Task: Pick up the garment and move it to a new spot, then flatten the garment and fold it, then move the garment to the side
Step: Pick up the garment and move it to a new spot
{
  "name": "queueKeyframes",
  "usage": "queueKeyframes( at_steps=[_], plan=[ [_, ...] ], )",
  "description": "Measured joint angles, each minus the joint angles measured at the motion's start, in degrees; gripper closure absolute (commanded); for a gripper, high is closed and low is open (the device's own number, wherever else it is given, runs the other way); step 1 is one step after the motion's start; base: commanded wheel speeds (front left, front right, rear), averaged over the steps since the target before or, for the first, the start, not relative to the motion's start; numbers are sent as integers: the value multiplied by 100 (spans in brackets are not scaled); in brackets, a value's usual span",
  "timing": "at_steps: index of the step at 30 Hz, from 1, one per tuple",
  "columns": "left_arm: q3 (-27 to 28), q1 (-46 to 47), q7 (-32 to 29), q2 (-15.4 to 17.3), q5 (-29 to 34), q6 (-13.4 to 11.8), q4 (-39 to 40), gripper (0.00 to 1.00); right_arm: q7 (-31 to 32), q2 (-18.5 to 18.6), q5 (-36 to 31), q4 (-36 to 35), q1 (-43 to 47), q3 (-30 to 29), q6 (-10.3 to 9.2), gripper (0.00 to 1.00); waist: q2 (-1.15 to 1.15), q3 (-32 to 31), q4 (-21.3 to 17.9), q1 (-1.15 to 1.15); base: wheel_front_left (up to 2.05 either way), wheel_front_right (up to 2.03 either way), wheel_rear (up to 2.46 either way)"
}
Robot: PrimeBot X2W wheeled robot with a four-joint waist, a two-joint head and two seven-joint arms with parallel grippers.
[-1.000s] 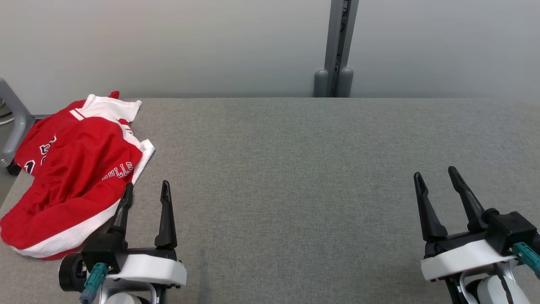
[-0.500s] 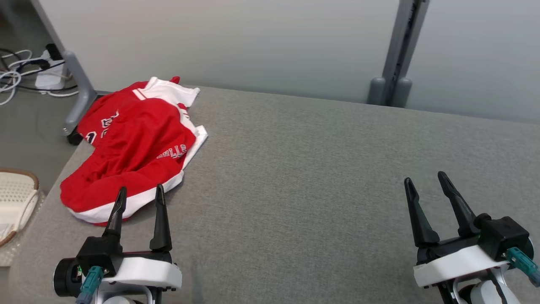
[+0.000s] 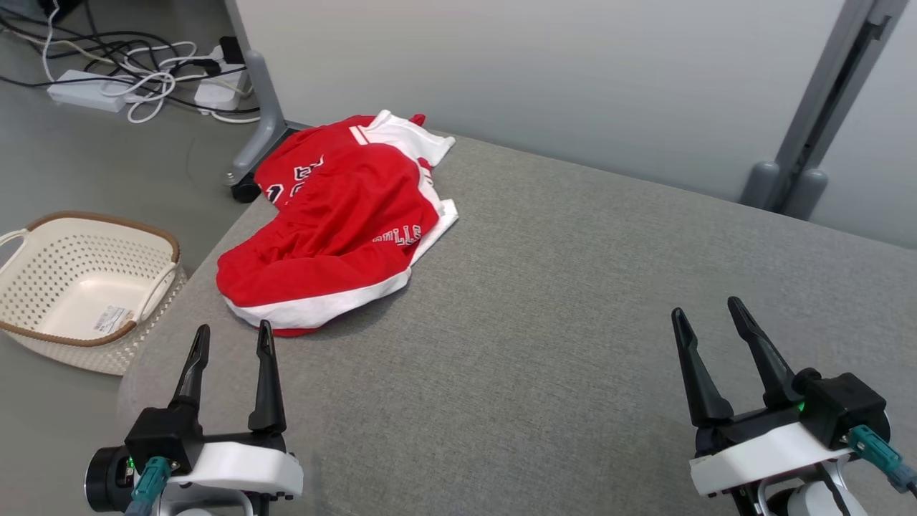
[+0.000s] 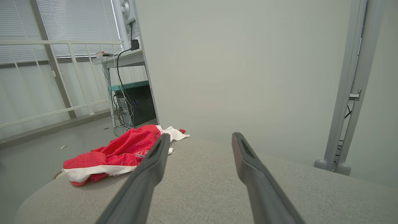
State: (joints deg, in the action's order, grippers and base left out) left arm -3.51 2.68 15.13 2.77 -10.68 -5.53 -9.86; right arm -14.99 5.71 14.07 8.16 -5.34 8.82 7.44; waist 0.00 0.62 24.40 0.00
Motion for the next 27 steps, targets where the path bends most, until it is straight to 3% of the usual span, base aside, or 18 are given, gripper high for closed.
queueKeyframes(
  at_steps=[7, 15, 22, 27],
  plan=[
    [33, -7, 0, 0, -44, 0, -16, 0, 0, -3, 14, 2, 1, 52, 0, 0, 0, 29, 332, 0, 0, 0, 0],
    [202, -5, 0, -1, -100, 3, 7, 0, 0, 20, 55, 7, -9, 102, 0, 0, 0, 66, 298, 0, 0, 0, 0],
    [367, 321, 1, 97, -305, 458, -247, 0, 0, 54, 101, 15, -53, 148, 0, 0, 0, 125, 87, 0, 0, 0, 0],
    [509, 906, -523, 380, -541, 604, -710, 0, 0, 108, 174, 13, -112, 259, 0, 0, 0, 164, -46, 0, 0, 0, 0]
  ],
)
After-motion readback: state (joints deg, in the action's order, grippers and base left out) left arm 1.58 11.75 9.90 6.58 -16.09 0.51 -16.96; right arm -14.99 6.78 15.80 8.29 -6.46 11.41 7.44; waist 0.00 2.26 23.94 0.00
